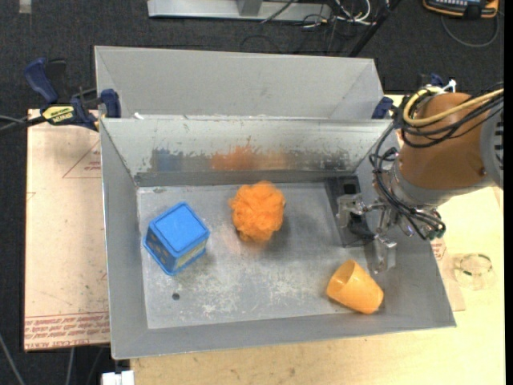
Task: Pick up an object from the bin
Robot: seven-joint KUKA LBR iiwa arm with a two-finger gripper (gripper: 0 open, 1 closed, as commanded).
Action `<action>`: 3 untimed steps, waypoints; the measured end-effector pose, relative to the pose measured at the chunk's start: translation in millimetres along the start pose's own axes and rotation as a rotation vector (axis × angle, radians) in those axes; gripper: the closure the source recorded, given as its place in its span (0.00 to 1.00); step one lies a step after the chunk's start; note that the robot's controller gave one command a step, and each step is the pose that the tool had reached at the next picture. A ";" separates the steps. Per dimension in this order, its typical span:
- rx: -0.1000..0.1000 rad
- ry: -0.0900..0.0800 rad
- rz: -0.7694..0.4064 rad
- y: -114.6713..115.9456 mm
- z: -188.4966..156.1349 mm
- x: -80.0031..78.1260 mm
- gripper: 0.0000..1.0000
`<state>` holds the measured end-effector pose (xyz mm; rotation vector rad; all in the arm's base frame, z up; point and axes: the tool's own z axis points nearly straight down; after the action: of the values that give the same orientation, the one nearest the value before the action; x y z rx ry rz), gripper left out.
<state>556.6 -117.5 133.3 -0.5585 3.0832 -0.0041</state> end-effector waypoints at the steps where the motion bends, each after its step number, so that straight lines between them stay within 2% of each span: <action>1: -0.004 0.003 -0.229 -2.2 35.3 23.9 0.00; 2: -0.004 0.003 -0.425 -5.1 41.4 31.9 0.00; 3: -0.003 0.000 -0.537 13.5 51.5 45.8 0.00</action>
Offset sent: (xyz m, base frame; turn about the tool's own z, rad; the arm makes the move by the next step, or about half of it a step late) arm -0.0015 -0.0151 -0.0504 -0.4439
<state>509.4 -121.0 81.4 -1.3577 2.8257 -0.0023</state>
